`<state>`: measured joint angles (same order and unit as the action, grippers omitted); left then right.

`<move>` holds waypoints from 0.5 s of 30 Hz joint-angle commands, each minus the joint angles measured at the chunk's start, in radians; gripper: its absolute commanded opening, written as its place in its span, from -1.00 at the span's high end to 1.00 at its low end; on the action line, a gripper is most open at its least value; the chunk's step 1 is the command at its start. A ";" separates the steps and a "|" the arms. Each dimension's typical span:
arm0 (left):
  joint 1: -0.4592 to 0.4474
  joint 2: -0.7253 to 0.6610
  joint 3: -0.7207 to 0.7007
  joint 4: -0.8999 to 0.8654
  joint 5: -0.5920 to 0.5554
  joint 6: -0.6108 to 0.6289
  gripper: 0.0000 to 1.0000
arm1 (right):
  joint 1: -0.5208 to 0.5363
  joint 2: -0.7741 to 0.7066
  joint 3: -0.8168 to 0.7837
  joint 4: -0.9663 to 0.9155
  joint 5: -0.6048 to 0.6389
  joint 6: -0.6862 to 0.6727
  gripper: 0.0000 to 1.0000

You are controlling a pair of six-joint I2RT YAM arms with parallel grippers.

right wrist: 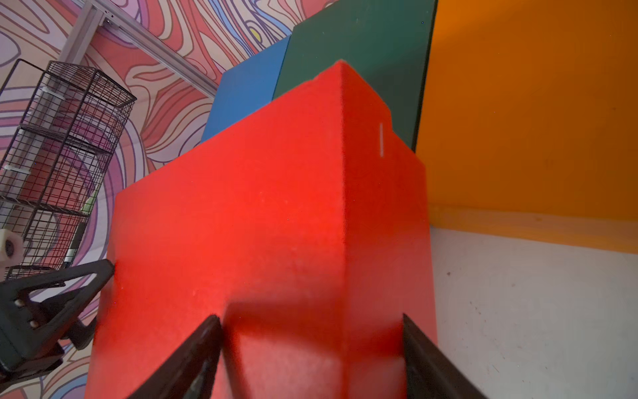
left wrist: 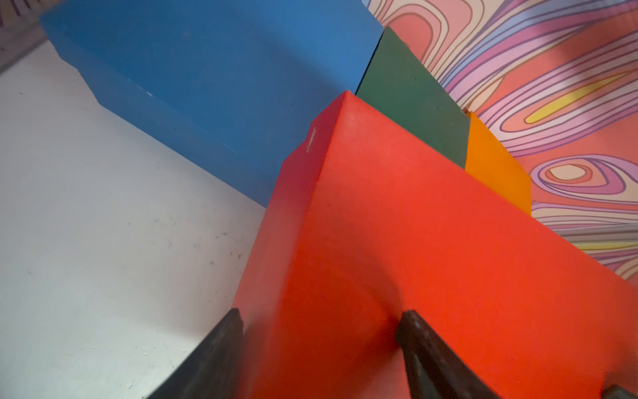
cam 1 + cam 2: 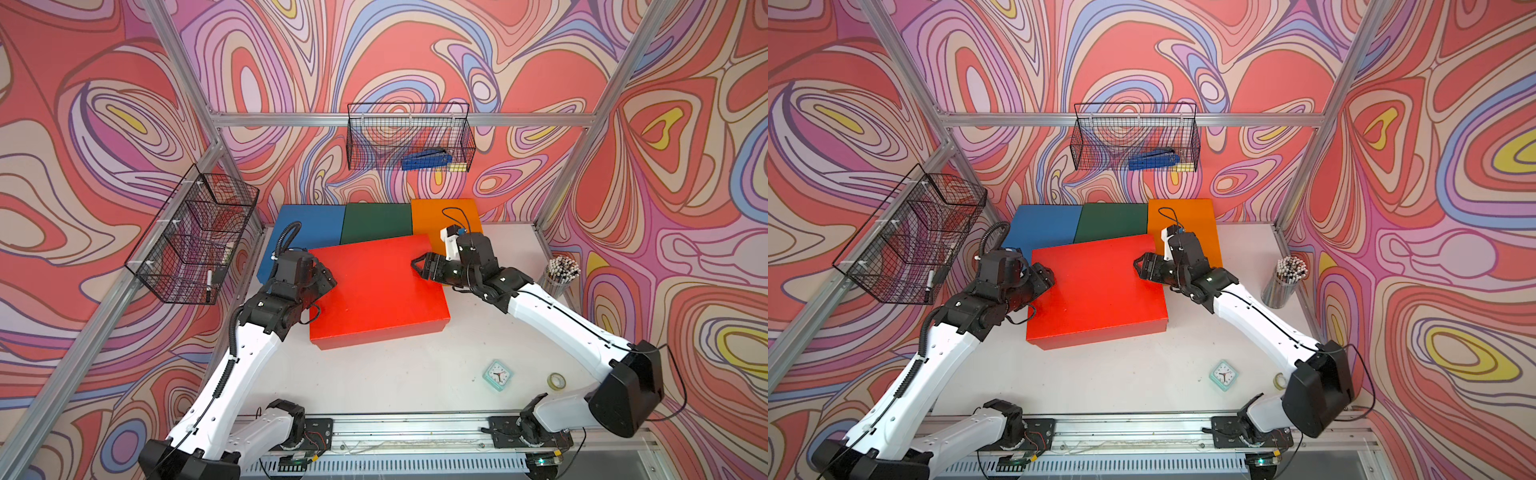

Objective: Stack the shoeboxes
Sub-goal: Place the shoebox at the shoebox.

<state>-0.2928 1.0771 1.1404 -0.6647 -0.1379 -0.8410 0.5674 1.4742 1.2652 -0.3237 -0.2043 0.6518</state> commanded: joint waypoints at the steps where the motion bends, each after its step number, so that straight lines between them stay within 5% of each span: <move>1: -0.048 0.056 0.098 0.140 0.178 0.013 -0.47 | 0.074 0.114 0.086 0.114 -0.260 -0.047 -0.56; 15: 0.164 0.346 0.227 0.267 0.349 -0.015 -0.43 | -0.035 0.512 0.446 0.121 -0.340 -0.034 -0.66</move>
<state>-0.0822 1.3880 1.3056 -0.5533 -0.0509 -0.7948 0.4835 1.9213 1.6638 -0.2382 -0.3557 0.6281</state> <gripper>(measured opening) 0.720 0.821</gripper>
